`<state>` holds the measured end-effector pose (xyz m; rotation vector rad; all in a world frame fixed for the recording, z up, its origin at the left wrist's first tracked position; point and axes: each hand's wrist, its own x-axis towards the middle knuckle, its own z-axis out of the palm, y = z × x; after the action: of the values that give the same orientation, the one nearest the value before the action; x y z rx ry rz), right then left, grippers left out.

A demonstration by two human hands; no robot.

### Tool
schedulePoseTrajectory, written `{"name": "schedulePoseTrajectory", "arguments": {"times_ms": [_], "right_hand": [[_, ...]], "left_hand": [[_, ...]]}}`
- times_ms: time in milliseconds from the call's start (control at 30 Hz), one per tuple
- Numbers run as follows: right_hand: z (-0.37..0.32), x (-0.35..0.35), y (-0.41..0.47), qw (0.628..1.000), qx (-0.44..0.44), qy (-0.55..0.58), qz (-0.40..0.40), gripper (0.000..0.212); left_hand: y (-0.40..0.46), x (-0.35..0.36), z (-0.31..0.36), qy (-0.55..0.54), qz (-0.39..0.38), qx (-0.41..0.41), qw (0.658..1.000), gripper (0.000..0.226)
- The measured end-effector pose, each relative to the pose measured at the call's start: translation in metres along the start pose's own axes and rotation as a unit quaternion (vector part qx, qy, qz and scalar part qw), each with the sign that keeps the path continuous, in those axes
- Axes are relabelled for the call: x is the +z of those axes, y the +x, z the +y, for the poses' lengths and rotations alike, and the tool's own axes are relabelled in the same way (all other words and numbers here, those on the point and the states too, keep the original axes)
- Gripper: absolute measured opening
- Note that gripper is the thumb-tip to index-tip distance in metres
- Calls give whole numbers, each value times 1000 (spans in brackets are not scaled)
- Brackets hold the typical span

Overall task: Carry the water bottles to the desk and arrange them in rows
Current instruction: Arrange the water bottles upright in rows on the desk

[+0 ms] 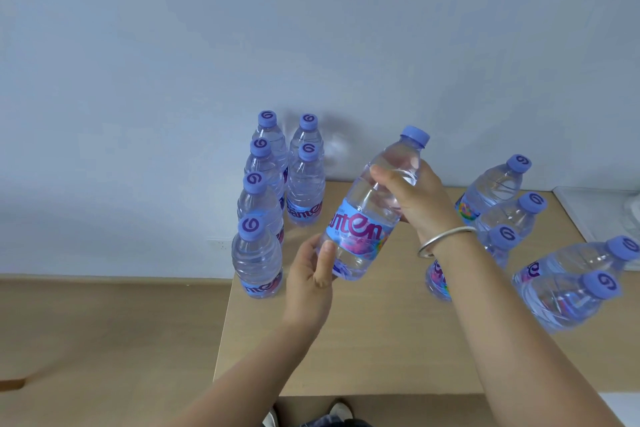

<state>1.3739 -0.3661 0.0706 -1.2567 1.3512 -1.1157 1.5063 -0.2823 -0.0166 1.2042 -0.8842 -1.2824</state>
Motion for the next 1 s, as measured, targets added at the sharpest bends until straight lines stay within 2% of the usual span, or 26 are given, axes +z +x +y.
{"name": "schedulePoseTrajectory", "arguments": {"times_ms": [67,133,233,300,433,500,567,600,700,833,933,1000], "right_hand": [[-3,-1,-1,999,-4,27,-29,49],[-9,-4,-2,994,-26,47,-100,46],[-17,-4,-4,968,-69,64,-232,29],[-19,-1,-7,952,-70,109,-279,22],[-24,8,-9,956,-63,95,-269,21],[-28,10,-10,966,-60,35,-248,33],[-29,9,-10,967,-38,-28,-249,48],[-29,6,-11,965,-22,-53,-257,50],[-27,1,-15,959,20,-83,-271,48],[-18,6,-19,966,12,-87,-243,25],[-14,8,-19,963,10,-95,-250,26],[-13,10,-19,962,4,-93,-256,35]], "left_hand": [[1,-11,2,11,-50,-7,999,50],[3,-26,8,3,-134,-39,990,47],[8,-45,25,-4,-289,-115,951,63],[7,-48,31,1,-350,-137,927,75],[0,-42,29,4,-312,-117,943,72],[-3,-40,26,0,-286,-102,953,66],[-5,-40,22,-6,-277,-97,956,57],[-6,-41,21,-9,-276,-96,956,52],[-6,-45,17,-15,-268,-94,959,51],[-7,-50,13,-10,-257,-102,961,49],[-7,-53,10,-4,-257,-105,961,48],[-6,-54,8,-1,-251,-107,962,50]]}}
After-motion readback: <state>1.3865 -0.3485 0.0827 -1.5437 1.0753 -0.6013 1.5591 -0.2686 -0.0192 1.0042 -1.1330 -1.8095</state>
